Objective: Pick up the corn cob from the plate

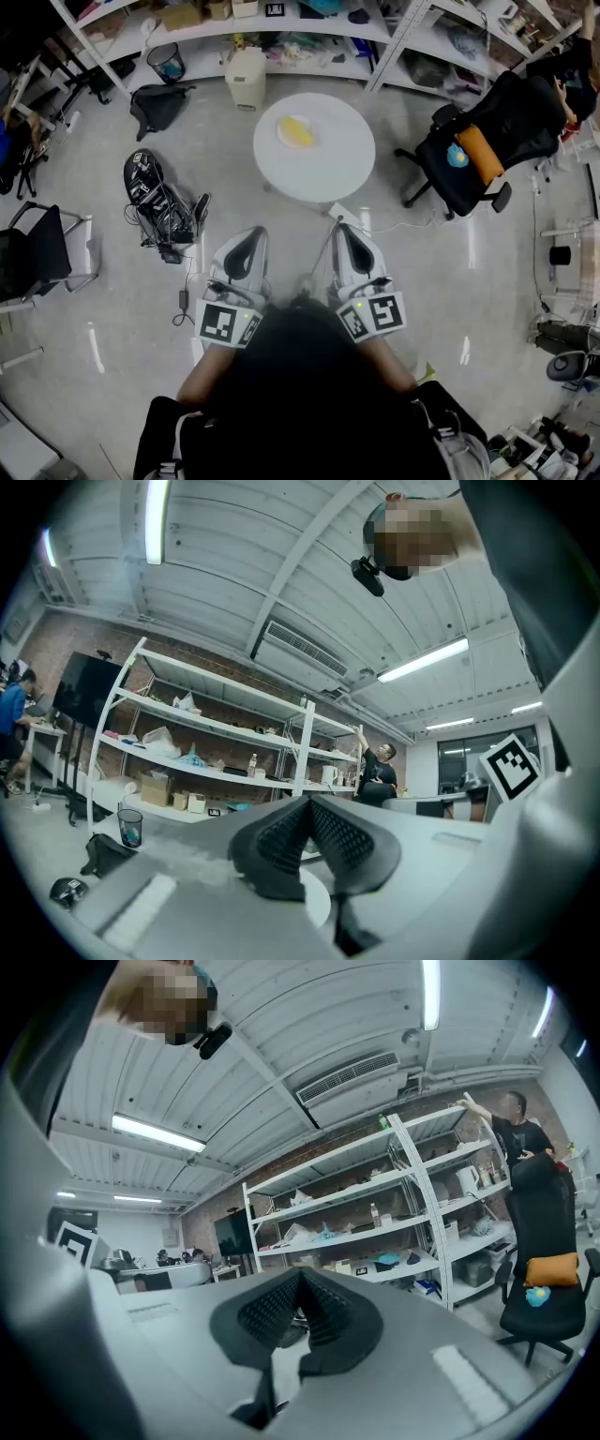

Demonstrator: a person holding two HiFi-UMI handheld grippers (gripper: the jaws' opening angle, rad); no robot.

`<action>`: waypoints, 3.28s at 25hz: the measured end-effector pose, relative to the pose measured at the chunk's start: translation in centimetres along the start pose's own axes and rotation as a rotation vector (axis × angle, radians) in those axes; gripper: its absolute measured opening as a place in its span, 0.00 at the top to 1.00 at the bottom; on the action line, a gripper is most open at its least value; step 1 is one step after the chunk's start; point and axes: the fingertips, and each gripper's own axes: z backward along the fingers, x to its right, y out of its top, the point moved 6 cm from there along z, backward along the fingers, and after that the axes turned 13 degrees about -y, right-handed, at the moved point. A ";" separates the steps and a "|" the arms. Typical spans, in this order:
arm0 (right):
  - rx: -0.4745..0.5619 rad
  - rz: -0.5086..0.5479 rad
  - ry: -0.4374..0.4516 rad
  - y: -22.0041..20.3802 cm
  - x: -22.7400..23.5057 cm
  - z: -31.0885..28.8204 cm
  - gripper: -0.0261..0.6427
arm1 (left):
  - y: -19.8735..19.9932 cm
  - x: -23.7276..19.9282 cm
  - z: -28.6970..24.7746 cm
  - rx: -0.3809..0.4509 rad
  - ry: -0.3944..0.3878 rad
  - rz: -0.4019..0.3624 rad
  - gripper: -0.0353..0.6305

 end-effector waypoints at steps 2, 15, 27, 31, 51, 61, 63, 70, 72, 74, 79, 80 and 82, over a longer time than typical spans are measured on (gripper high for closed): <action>0.005 0.002 0.018 0.2 0.3 -0.2 0.95 | 0.0 0.2 -0.5 -0.001 0.004 -0.003 0.94; -0.004 -0.015 0.086 1.2 5.1 -1.2 0.95 | -0.5 2.6 -4.5 0.010 0.086 -0.018 0.94; -0.006 -0.033 0.109 1.3 7.5 -3.2 0.95 | -0.7 2.4 -6.6 0.006 0.139 -0.034 0.94; -0.001 -0.032 0.096 1.2 7.8 -4.7 0.95 | -0.8 1.0 -7.4 0.009 0.127 -0.033 0.94; -0.012 -0.021 -0.008 1.7 5.0 -16.8 0.95 | 0.5 -12.1 -13.0 0.004 0.025 0.020 0.94; -0.028 -0.007 -0.080 0.8 1.4 -22.8 0.95 | 1.5 -19.7 -13.9 0.008 -0.036 0.043 0.94; -0.028 -0.005 -0.098 0.7 1.1 -23.9 0.95 | 1.5 -20.8 -14.2 0.001 -0.054 0.047 0.94; -0.041 -0.001 -0.165 0.3 0.3 -27.3 0.95 | 1.5 -25.1 -15.6 -0.007 -0.110 0.060 0.94; -0.044 0.004 -0.172 0.2 0.3 -28.1 0.95 | 1.4 -25.9 -16.1 -0.006 -0.113 0.070 0.94; -0.047 0.008 -0.177 0.1 0.3 -28.7 0.95 | 1.2 -26.5 -16.4 -0.006 -0.115 0.081 0.94; -0.060 0.008 -0.190 -0.2 0.7 -30.5 0.95 | 0.8 -27.9 -17.5 -0.009 -0.116 0.100 0.94; -0.064 0.007 -0.190 -0.3 0.9 -30.9 0.95 | 0.7 -28.2 -17.8 -0.009 -0.115 0.103 0.94; -0.075 0.006 -0.188 -0.7 1.2 -31.7 0.95 | 0.5 -28.6 -18.4 -0.012 -0.111 0.105 0.94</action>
